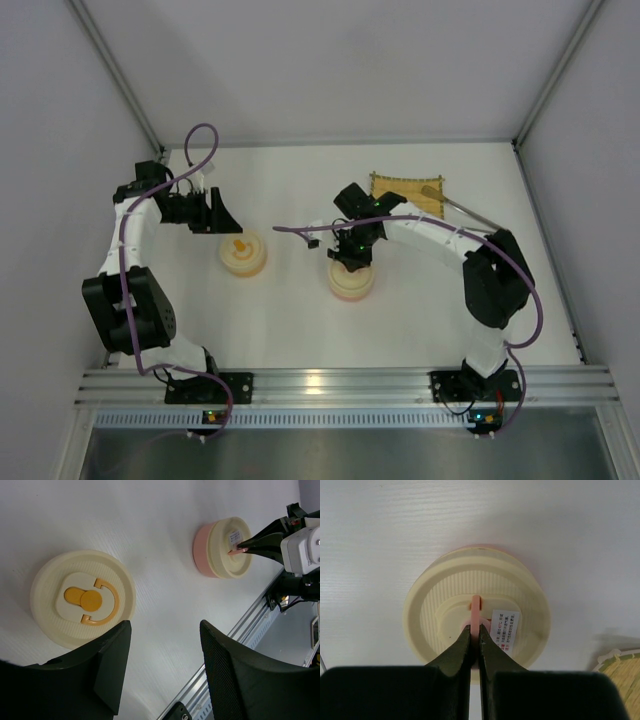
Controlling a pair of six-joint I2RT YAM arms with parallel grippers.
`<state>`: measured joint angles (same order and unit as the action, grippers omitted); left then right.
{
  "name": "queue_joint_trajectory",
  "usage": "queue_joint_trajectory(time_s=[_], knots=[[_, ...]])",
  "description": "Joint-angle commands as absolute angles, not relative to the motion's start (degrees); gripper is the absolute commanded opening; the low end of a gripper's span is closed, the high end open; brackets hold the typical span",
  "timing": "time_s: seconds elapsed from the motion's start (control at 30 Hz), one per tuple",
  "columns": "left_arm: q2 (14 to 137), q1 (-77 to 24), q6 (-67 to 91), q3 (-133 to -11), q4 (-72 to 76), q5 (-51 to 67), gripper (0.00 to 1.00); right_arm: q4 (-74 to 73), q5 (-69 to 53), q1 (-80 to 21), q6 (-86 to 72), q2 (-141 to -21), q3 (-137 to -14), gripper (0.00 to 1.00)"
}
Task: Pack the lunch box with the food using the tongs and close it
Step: Close the box lid on the packing box.
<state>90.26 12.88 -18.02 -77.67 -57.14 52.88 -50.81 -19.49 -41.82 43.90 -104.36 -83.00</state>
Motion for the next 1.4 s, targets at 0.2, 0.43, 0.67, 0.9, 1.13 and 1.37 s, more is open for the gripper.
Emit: queue_joint_trajectory(time_s=[0.2, 0.43, 0.67, 0.9, 1.13, 1.37], knots=[[89.5, 13.2, -19.4, -77.7, -56.9, 54.6, 0.62, -49.2, -16.6, -42.5, 43.8, -103.5, -80.5, 0.00], [89.2, 13.2, -19.6, -77.3, -56.8, 54.1, 0.62, -47.7, -15.0, -43.6, 43.4, -102.3, -80.2, 0.00], [89.2, 13.2, -19.4, -77.3, -56.6, 54.3, 0.62, -47.1, -15.7, -43.6, 42.5, -102.5, -78.2, 0.00], [89.0, 13.2, -19.9, -77.5, -57.2, 53.7, 0.62, -46.2, -16.4, -43.6, 30.4, -104.1, -77.3, 0.00], [88.8, 13.2, -19.4, -76.7, -56.6, 53.6, 0.62, -42.9, -16.8, -43.6, 11.9, -101.8, -73.3, 0.00], [88.7, 13.2, -18.6, -76.6, -56.3, 54.1, 0.62, -36.4, -14.9, -43.6, -2.1, -98.9, -67.7, 0.00]])
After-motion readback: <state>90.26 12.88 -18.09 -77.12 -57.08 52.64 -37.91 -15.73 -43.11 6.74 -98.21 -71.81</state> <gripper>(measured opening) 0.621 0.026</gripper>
